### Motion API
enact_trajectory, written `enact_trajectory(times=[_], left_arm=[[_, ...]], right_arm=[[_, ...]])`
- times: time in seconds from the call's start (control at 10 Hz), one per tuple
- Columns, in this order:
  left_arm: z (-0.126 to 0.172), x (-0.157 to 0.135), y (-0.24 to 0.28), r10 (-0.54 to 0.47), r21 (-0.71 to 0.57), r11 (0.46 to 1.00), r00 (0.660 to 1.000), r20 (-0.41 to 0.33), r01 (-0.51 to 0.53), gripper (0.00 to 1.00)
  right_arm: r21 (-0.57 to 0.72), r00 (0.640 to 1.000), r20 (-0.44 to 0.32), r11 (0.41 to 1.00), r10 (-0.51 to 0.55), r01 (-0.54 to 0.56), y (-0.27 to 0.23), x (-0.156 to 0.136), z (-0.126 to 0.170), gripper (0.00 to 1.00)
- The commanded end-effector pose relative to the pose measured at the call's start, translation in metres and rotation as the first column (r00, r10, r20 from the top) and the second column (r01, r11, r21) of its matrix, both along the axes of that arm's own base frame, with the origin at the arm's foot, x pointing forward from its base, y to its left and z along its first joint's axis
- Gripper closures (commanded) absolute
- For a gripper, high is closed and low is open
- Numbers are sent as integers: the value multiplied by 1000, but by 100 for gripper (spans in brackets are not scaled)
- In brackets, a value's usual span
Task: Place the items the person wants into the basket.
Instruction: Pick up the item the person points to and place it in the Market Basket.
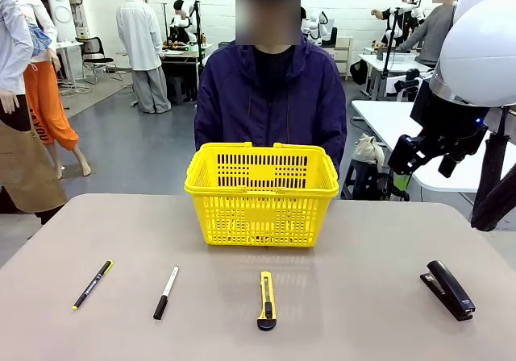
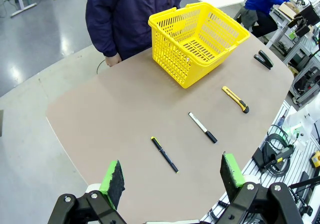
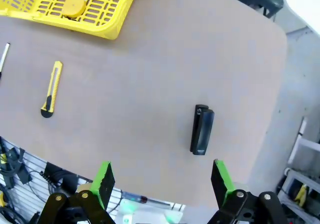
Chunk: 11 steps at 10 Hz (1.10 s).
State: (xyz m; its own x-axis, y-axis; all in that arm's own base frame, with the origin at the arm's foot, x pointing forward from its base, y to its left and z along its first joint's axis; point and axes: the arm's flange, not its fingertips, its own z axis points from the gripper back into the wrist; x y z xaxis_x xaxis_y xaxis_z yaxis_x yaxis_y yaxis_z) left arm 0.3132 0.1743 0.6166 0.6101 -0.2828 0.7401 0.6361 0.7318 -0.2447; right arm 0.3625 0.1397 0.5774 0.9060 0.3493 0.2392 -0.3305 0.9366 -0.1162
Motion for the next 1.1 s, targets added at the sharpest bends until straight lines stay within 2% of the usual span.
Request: enact_trajectory(times=[0.0,1.0], left_arm=[[0,0,1,-13,-12,1000,1000,19,13,0],[0,0,1,-13,-12,1000,1000,19,13,0]], right_arm=[[-5,1000,1,1000,3,-3,-3,0,0,0],[-5,1000,1,1000,3,-3,-3,0,0,0]])
